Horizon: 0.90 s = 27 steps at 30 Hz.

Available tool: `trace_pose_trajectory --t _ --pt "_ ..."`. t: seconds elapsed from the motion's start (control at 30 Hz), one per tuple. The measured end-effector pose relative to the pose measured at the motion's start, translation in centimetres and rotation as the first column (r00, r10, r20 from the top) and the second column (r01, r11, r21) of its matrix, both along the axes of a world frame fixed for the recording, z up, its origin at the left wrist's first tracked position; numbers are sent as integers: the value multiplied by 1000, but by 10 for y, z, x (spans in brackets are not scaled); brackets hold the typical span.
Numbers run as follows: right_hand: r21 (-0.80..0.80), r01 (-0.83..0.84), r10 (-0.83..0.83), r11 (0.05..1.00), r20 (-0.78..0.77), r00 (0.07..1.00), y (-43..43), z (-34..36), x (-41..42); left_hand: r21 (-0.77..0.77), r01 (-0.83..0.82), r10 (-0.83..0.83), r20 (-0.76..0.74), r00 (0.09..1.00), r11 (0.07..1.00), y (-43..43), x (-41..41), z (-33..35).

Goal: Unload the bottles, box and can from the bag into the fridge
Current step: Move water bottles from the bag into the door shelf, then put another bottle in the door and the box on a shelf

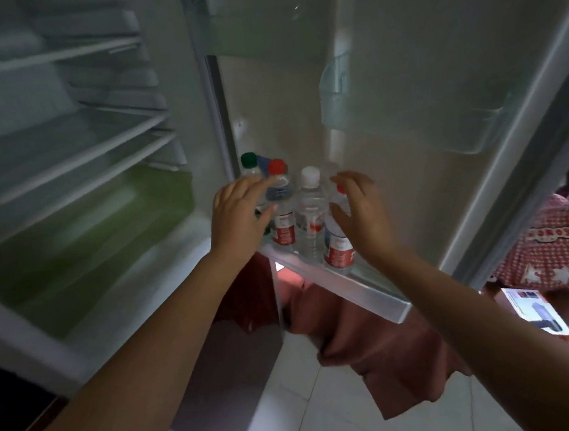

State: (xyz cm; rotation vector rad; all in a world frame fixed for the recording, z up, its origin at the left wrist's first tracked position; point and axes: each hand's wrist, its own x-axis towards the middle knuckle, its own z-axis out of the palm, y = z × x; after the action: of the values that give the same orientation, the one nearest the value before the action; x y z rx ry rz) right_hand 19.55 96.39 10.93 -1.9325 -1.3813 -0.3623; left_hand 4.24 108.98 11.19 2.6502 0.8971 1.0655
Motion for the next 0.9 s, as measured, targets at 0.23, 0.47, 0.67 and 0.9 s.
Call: trace_pose_trajectory --t 0.23,0.47,0.67,0.9 --pt "-26 -311 312 950 75 947 -14 -10 -35 -24 -303 303 32 952 953 -68 -79 -15" --pt "-96 -576 582 812 66 810 -28 -34 -99 19 -581 581 -32 813 814 -140 -175 -48" --pt "-78 -765 768 640 41 639 -43 -60 -168 41 -752 749 -136 648 658 -201 -251 -64" --pt "-261 -810 812 526 -130 569 -53 -93 -234 -94 -871 841 -225 491 483 -251 -319 -95"
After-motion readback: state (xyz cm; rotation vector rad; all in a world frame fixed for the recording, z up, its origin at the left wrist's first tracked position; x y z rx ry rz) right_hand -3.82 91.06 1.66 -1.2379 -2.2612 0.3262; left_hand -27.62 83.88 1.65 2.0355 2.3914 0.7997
